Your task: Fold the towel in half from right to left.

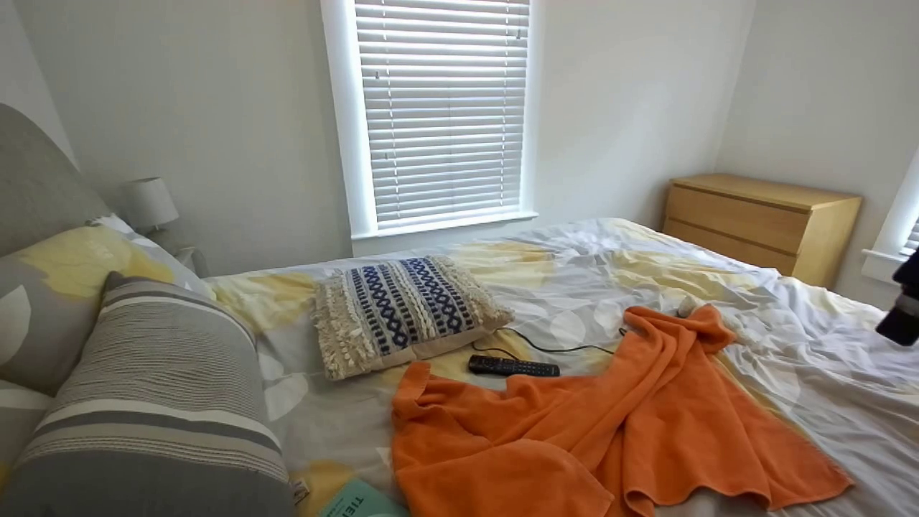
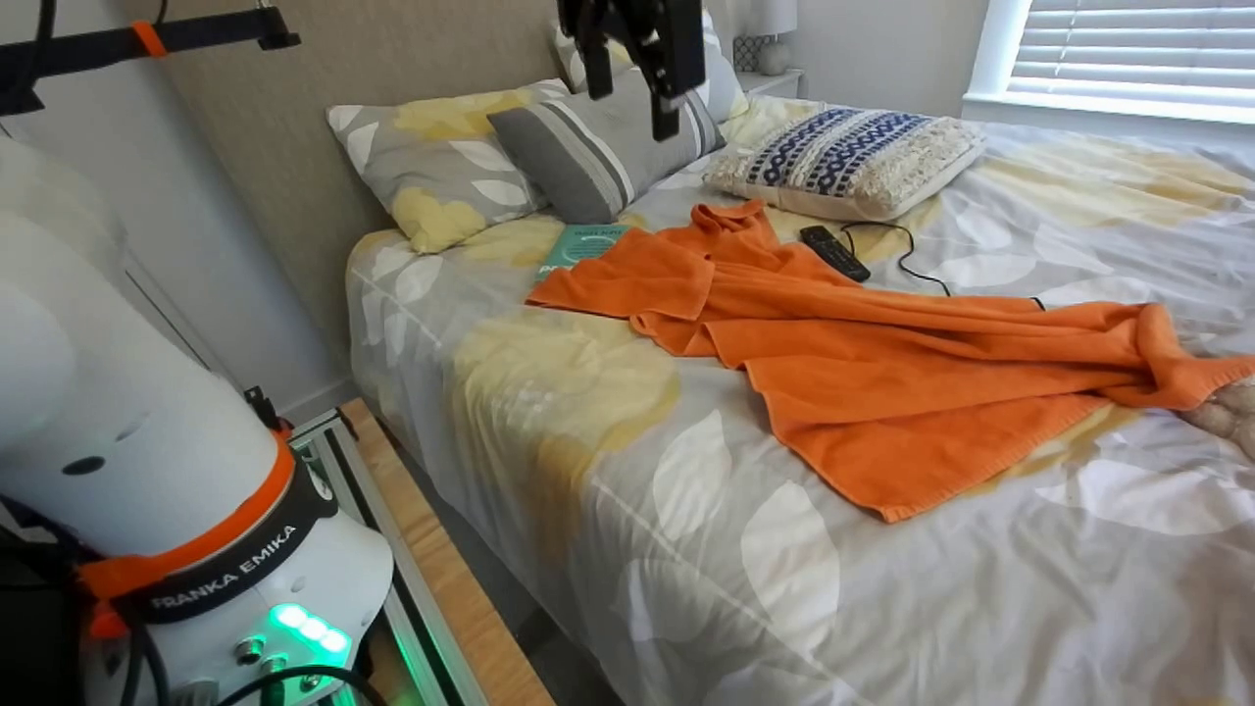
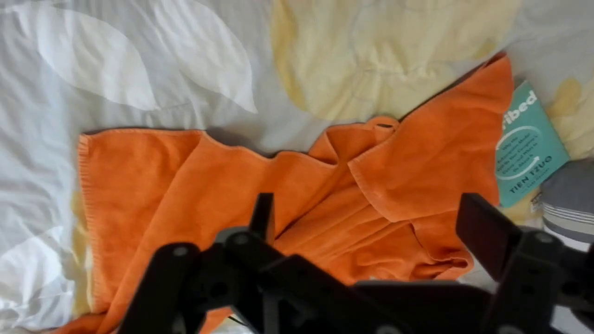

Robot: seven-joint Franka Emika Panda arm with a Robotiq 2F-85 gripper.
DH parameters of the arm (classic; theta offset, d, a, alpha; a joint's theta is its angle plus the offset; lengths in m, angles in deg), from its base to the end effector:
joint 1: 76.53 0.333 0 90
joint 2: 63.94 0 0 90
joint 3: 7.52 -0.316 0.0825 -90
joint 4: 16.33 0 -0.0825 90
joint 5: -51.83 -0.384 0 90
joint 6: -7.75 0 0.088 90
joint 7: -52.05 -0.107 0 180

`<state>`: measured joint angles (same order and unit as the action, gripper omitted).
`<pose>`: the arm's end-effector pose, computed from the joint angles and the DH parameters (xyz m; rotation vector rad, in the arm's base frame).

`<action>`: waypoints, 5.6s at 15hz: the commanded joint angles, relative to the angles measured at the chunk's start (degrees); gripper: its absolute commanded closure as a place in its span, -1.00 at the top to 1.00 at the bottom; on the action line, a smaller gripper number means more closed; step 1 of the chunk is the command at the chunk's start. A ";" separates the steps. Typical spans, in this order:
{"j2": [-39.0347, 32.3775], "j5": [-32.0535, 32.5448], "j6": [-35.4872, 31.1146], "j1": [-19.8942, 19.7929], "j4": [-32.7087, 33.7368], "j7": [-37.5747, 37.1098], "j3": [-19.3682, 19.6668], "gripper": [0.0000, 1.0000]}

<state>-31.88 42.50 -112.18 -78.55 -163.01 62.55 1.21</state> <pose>0.3785 -0.0653 0.4600 -2.9278 0.0884 -0.1794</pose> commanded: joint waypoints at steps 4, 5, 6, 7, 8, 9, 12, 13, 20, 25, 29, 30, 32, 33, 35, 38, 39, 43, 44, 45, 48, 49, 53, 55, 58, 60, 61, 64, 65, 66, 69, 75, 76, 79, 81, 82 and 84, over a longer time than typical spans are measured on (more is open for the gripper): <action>-2.63 5.34 -8.64 -4.92 -5.10 8.25 5.45 1.00; -3.43 5.66 -9.38 -5.44 -5.28 9.20 6.11 1.00; -3.90 5.75 -9.62 -5.56 -5.26 9.54 6.30 1.00; -4.06 5.79 -9.66 -5.53 -5.24 9.57 6.23 1.00; -4.06 5.81 -9.66 -5.48 -5.21 9.56 6.15 1.00; -4.06 5.82 -9.66 -5.45 -5.17 9.56 6.14 1.00; -4.06 5.84 -9.66 -5.45 -5.15 9.56 6.13 1.00; -4.06 5.84 -9.66 -5.44 -5.15 9.56 6.13 1.00; -22.18 1.75 -16.55 -4.91 2.38 14.23 11.39 1.00; -38.69 -11.43 -21.93 -6.87 10.21 28.02 12.64 1.00; -51.58 -19.31 -23.01 -14.60 18.64 40.69 6.72 1.00; -53.99 -19.72 -22.79 -16.53 20.59 41.69 5.16 1.00; -58.83 -19.84 -23.49 -19.87 24.33 43.02 2.32 1.00; -61.07 -19.58 -23.19 -21.26 26.22 42.19 1.24 1.00; -57.61 -16.53 -23.09 -21.70 23.19 39.53 0.67 1.00; -61.56 -16.37 -23.15 -23.41 26.42 39.43 -0.57 1.00; -61.83 -16.37 -23.15 -23.51 26.71 39.41 -0.69 1.00; -61.84 -16.39 -23.14 -23.52 26.97 39.37 -0.81 1.00; -62.77 -16.57 -22.71 -24.03 27.82 39.89 -1.40 1.00; -63.98 -17.69 -23.03 -25.05 28.95 41.07 -2.62 1.00; -67.05 -18.88 -22.33 -27.50 32.02 42.28 -5.05 1.00; -67.92 -18.89 -21.98 -28.08 32.78 42.10 -5.63 1.00; -71.89 -19.38 -21.93 -30.78 35.95 42.73 -8.10 1.00; -73.94 -19.55 -21.97 -32.09 37.59 43.06 -9.28 1.00; -76.51 -19.60 -21.29 -34.10 39.79 42.55 -11.04 1.00; -77.80 -19.69 -20.78 -35.45 41.17 42.53 -12.24 1.00; -78.44 -19.68 -20.69 -36.00 41.77 42.38 -12.78 1.00; -79.68 -19.63 -19.48 -37.36 43.32 42.09 -14.17 1.00; -79.95 -19.88 -18.51 -37.81 43.86 41.82 -14.74 1.00; -80.34 -20.27 -17.79 -38.25 44.46 41.89 -15.37 1.00; -81.13 -21.29 -15.11 -38.72 45.99 41.53 -16.32 0.46; -80.70 -21.88 -14.09 -38.67 46.26 42.28 -16.24 -0.25; -80.21 -21.69 -13.82 -38.48 45.89 41.70 -15.99 -0.38; -78.18 -21.25 -14.00 -38.20 44.39 41.64 -15.68 -0.86; -76.29 -20.13 -15.54 -37.12 43.02 41.17 -14.68 -1.00; -75.60 -19.66 -15.83 -36.81 42.76 41.23 -14.38 -1.00; -73.21 -18.96 -16.42 -36.01 41.29 41.51 -13.97 -0.99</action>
<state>-109.23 22.25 -127.59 -115.90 -118.16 103.84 -13.82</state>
